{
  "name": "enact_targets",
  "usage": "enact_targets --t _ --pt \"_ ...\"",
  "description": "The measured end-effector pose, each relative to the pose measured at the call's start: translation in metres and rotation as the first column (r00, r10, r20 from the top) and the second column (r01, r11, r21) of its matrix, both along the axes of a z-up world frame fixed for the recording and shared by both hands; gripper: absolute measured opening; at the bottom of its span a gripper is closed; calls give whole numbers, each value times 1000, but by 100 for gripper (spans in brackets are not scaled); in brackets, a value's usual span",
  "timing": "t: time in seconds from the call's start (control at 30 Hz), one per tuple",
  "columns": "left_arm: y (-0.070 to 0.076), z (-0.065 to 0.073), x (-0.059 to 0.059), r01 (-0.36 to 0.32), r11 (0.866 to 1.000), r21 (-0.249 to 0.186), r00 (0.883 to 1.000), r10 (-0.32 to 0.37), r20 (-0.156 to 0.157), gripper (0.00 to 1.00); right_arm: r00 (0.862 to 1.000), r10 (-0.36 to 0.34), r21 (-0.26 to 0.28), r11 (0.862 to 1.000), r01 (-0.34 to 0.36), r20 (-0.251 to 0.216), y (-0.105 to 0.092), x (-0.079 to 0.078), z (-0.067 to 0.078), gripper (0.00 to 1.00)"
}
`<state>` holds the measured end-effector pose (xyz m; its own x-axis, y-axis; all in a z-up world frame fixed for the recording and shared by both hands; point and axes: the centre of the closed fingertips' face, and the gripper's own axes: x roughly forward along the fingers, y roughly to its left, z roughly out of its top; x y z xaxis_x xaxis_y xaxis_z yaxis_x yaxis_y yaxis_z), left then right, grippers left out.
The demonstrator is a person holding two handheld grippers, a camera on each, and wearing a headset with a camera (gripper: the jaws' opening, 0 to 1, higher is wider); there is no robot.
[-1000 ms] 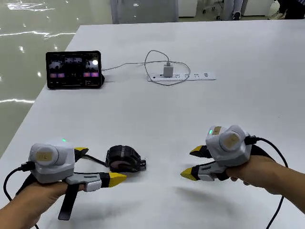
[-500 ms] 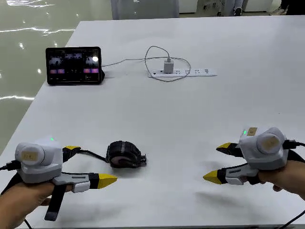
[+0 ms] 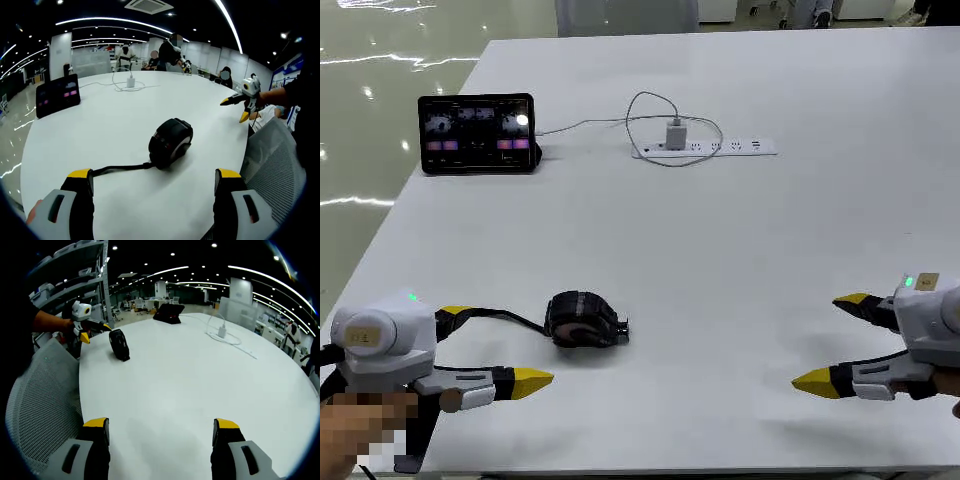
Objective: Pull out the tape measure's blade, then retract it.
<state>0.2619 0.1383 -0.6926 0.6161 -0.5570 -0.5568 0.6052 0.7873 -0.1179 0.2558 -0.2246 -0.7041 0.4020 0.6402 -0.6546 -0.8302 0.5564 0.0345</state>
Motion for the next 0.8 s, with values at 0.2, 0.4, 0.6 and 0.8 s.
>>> enact_targets --t 0.2,0.4,0.6,0.8 --pt "4 3 2 11 999 30 999 -12 31 99 1000 -21 -2 1000 21 -1 -15 -6 -5 88" --pt "9 2 2 21 998 54 999 -24 43 99 1000 -14 -20 1000 14 1 -27 -12 -11 92" --pt "12 2 -1 44 995 91 997 -49 54 99 999 -45 -13 999 45 -5 -36 -13 -11 98" --pt "15 -4 -6 48 994 93 998 -51 27 99 998 -59 -9 998 59 -4 -37 -16 -12 99"
